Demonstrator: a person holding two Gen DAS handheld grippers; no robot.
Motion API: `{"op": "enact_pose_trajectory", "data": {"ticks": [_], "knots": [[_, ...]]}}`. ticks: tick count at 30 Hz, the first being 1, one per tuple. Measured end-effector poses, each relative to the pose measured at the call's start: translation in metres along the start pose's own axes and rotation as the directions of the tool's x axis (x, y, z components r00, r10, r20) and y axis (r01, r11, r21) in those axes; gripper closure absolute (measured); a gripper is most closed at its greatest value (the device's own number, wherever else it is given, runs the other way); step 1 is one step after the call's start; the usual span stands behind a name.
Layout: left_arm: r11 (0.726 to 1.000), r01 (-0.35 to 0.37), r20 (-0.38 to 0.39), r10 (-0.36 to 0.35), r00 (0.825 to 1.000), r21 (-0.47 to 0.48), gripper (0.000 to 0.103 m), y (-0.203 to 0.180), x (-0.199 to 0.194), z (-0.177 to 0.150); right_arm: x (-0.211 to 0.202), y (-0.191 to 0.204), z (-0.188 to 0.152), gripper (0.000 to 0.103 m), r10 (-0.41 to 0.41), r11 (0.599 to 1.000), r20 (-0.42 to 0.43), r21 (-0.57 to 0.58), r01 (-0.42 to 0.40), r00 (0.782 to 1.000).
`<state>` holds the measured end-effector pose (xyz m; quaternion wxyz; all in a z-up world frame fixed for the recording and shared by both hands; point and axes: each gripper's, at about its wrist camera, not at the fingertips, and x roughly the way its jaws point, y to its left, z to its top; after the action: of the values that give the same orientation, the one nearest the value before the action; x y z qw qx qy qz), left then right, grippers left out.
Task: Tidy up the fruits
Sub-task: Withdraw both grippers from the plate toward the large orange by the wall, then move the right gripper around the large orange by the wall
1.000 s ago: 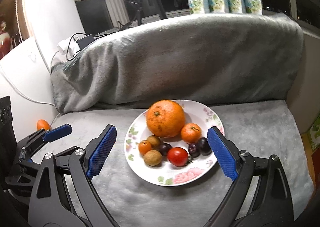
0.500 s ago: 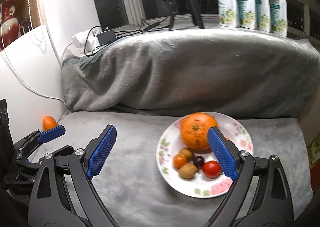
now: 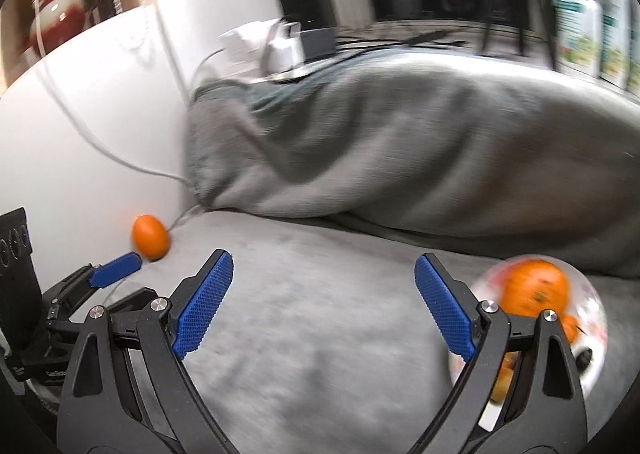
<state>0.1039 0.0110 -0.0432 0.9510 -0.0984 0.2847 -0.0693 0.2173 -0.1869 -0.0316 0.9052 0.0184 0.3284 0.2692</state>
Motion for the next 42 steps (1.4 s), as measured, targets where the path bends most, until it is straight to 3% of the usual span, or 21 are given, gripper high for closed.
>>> {"op": "enact_pose_trajectory", "data": {"ticks": [7, 13, 20, 26, 33, 42], "knots": [[0.989, -0.123, 0.021, 0.125, 0.992, -0.084, 0.023, 0.047, -0.014, -0.013, 0.043, 0.042, 0.012, 0.009, 0.116, 0.989, -0.057, -0.089, -0.120, 0.992], [0.952, -0.225, 0.052, 0.240, 0.969, -0.210, 0.023, 0.090, -0.026, -0.021, 0.080, 0.074, 0.019, 0.009, 0.258, 0.953, -0.119, -0.131, -0.273, 0.959], [0.921, -0.292, 0.025, 0.308, 0.951, -0.257, 0.023, 0.120, -0.020, -0.026, 0.126, 0.109, 0.027, 0.009, 0.390, 0.897, -0.192, -0.139, -0.419, 0.900], [0.904, -0.323, 0.001, 0.336, 0.942, -0.280, 0.023, 0.140, -0.012, -0.028, 0.165, 0.132, 0.033, 0.009, 0.482, 0.847, -0.264, -0.105, -0.522, 0.836], [0.900, -0.343, -0.019, 0.351, 0.936, -0.269, 0.024, 0.147, -0.001, -0.027, 0.209, 0.153, 0.032, 0.009, 0.595, 0.773, -0.321, -0.025, -0.634, 0.737], [0.900, -0.350, -0.055, 0.348, 0.936, -0.261, 0.032, 0.154, 0.018, -0.025, 0.237, 0.183, 0.024, 0.013, 0.632, 0.719, -0.377, -0.040, -0.694, 0.677]]}}
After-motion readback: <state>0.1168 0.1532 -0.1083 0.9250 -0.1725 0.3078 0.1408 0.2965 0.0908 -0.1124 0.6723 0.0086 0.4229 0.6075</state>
